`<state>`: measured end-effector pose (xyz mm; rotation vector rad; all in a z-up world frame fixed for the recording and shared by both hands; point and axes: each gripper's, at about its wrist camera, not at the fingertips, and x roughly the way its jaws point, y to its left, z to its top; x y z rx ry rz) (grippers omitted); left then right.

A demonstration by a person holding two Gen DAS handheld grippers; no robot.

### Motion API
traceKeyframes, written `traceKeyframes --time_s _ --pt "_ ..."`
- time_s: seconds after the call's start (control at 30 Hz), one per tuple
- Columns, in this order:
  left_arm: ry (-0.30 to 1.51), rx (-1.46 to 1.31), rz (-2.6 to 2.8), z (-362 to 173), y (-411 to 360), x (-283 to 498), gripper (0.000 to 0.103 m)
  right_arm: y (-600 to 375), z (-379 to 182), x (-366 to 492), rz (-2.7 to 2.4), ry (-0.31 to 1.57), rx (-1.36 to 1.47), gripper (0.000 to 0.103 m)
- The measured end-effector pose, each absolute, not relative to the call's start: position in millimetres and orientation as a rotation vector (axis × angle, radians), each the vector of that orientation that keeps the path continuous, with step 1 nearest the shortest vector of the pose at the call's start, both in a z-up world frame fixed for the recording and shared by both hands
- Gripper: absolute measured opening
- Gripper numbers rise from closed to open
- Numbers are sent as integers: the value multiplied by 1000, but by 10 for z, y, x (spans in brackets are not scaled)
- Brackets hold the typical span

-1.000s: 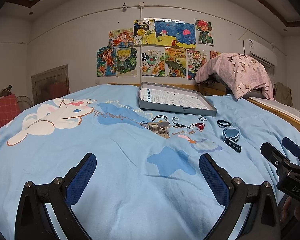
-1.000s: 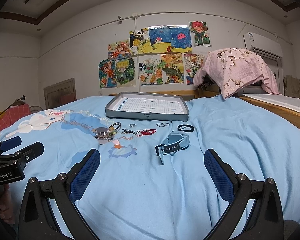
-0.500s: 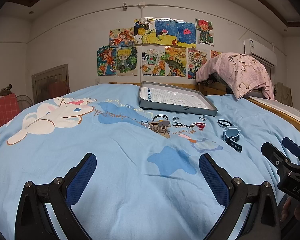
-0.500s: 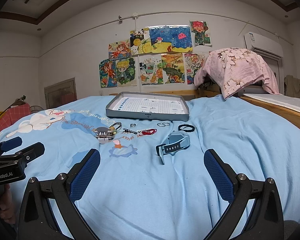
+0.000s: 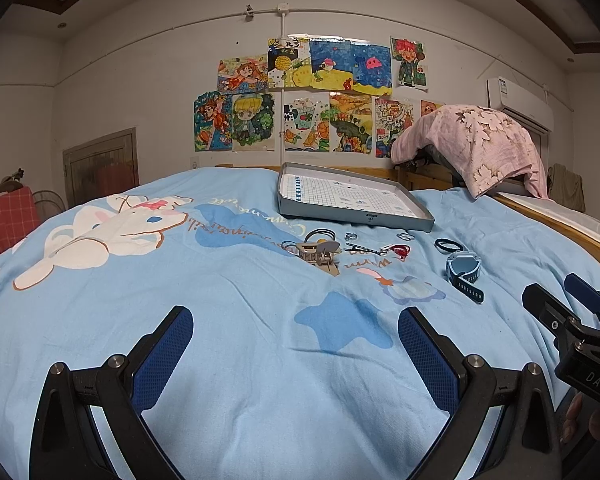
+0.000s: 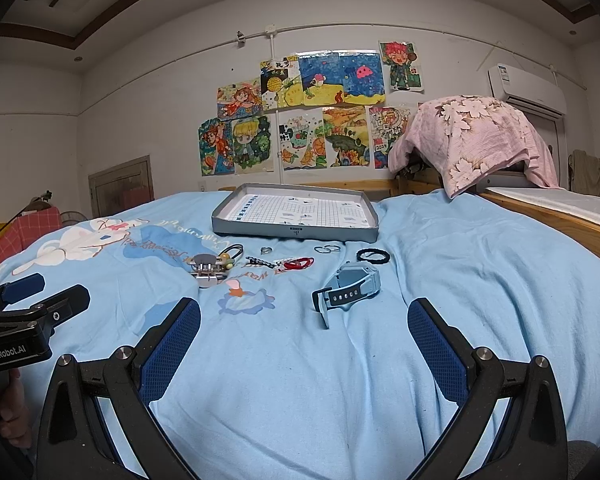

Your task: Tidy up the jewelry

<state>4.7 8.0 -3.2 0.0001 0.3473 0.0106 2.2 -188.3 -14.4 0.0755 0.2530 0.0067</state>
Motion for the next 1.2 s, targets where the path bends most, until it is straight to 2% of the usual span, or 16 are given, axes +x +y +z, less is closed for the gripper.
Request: traceKeyframes --time_s 0.93,1.2 --pt "366 -18 15 -175 51 89 103 -1891 -149 30 1 256 85 102" --pt "401 -61 -8 -31 121 298 103 -1998 -102 58 -17 269 123 102"
